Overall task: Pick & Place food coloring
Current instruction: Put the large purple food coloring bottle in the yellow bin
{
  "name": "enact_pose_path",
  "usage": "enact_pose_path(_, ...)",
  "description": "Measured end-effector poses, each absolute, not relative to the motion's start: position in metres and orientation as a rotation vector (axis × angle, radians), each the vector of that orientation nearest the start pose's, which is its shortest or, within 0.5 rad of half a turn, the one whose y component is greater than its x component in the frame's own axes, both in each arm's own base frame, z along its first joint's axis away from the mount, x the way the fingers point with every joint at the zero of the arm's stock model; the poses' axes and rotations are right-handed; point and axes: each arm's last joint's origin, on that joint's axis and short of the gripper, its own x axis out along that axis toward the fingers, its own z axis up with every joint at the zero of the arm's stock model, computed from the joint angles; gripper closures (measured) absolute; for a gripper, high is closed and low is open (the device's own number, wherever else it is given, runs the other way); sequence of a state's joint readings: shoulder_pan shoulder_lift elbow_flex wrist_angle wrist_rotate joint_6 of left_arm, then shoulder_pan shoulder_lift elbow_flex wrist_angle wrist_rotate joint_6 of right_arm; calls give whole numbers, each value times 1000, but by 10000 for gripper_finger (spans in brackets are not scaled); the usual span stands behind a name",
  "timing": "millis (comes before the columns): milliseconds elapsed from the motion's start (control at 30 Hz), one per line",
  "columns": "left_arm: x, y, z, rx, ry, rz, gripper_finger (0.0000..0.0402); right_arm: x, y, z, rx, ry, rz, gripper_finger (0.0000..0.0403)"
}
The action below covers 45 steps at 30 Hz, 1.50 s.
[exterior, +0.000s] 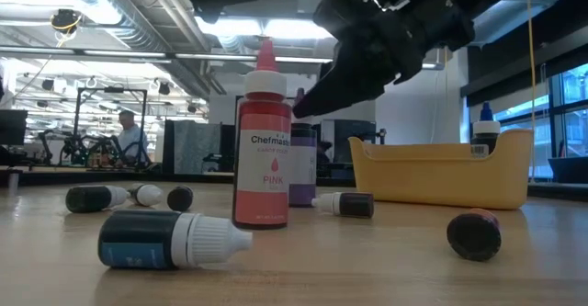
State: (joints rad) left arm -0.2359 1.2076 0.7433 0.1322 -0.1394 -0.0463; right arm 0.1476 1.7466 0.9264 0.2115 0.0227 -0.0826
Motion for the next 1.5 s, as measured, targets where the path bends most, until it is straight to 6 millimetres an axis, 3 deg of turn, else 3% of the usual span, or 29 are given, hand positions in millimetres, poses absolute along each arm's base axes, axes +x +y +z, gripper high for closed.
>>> enact_pose_path(167,257,-58,263,17,330,-88,252,352,50,169,-131,618,145,281)
enact_pose_path(333,257,-58,262,17,333,-88,248,350,50,174,-154,613,152,286)
enact_pose_path(433,257,-58,262,17,333,-88,247,342,49,195,-154,571,151,286)
enact_pose_path(667,257,-58,261,20,345,-87,252,284,50,259,-62,617,61,286)
enact_pose_path(867,257,-58,261,20,346,-87,247,234,60,279,-5,701,-127,286)
enact_pose_path(1067,257,-58,261,20,346,-87,251,212,72,272,11,788,-282,286)
enact_pose_path(1267,256,-58,261,20,347,-87,249,205,81,259,21,819,-361,286)
enact_pose_path(1500,256,-57,261,21,350,-87,250,195,81,226,74,852,-407,279)
